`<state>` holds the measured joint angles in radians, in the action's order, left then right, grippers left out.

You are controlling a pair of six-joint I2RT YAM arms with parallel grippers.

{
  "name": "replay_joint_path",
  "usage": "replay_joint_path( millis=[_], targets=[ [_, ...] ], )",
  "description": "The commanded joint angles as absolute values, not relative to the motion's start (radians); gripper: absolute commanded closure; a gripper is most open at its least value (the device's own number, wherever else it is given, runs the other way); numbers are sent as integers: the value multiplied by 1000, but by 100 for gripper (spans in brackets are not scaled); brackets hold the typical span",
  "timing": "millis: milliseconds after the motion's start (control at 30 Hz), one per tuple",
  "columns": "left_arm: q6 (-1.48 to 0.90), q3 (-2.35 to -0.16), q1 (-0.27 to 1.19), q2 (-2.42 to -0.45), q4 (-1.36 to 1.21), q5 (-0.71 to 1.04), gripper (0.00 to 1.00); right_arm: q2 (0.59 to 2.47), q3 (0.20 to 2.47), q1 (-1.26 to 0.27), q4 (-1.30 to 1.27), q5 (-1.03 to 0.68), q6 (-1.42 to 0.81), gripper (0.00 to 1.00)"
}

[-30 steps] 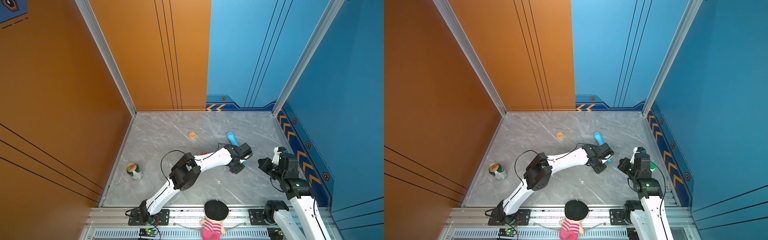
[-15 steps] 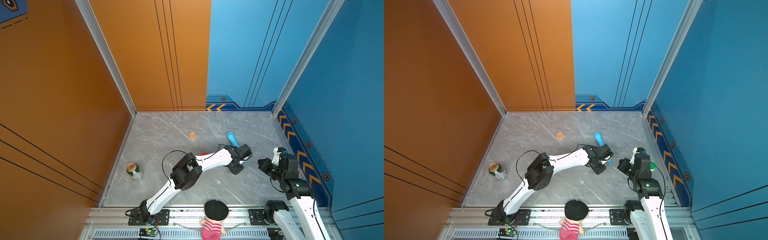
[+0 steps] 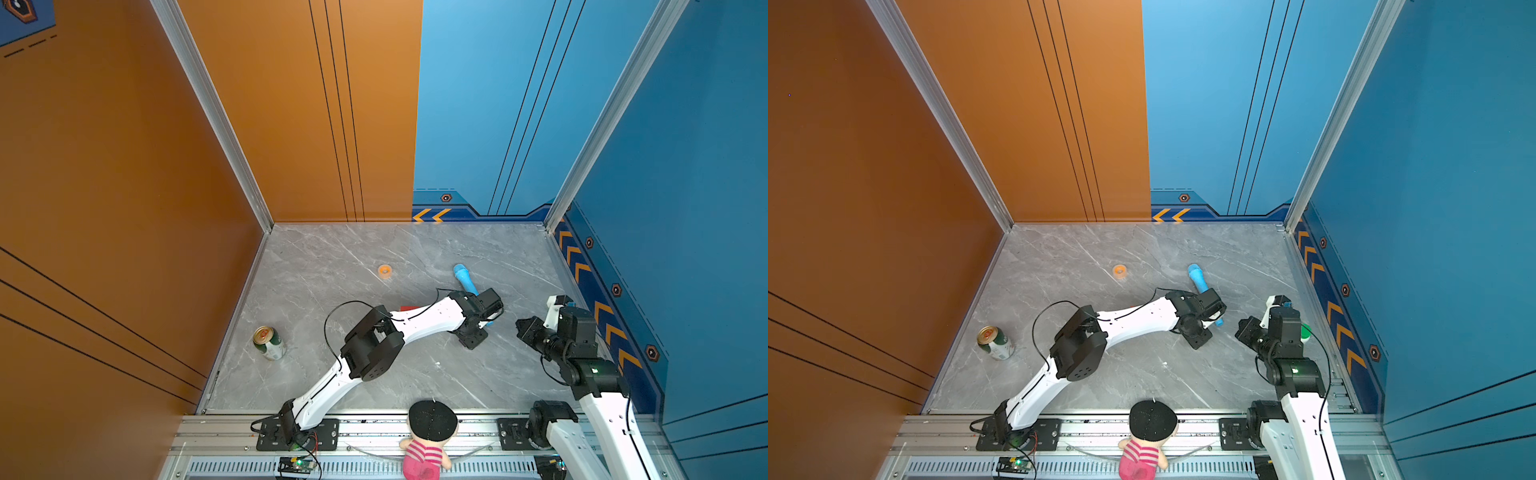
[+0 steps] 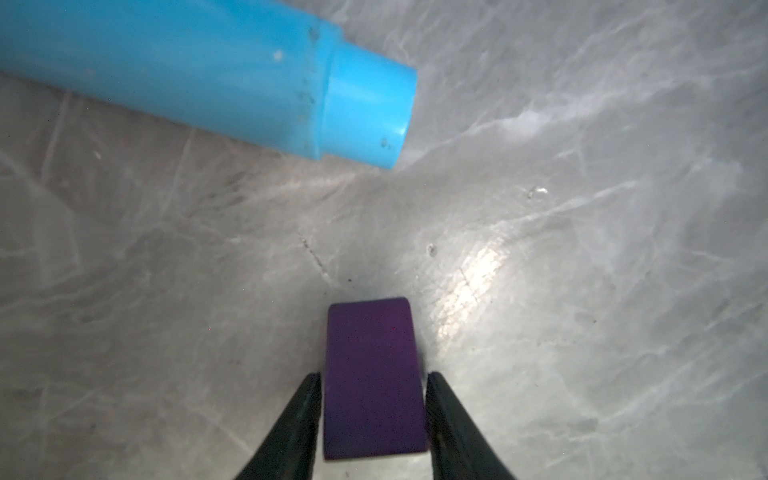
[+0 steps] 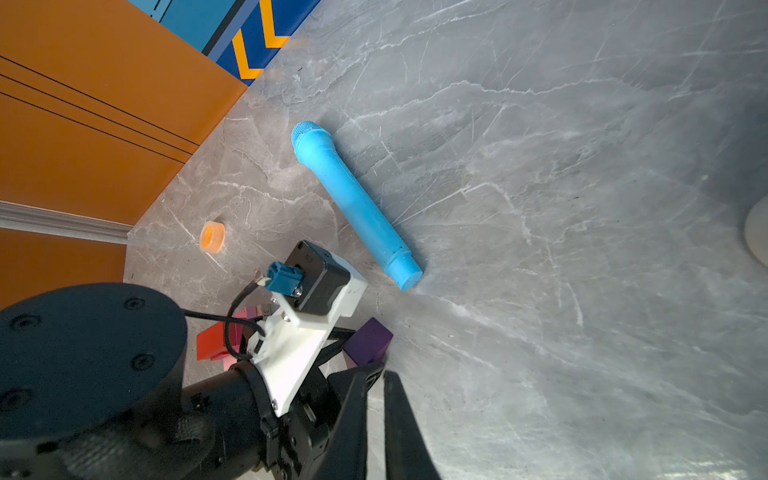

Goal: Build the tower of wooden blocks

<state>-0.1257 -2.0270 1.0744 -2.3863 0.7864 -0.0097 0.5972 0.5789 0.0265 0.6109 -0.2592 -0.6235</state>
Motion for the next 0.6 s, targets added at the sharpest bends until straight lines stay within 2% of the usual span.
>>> replay_joint_path(
  millis=[0,567],
  targets=[
    [-142,-2056,1070,-2385,813,-40,57,587,569,34,630,-267,-598,88],
    [-153,-2056,1067,-2373,813,-42,58,584,565,38,632,-272,-598,88]
  ],
)
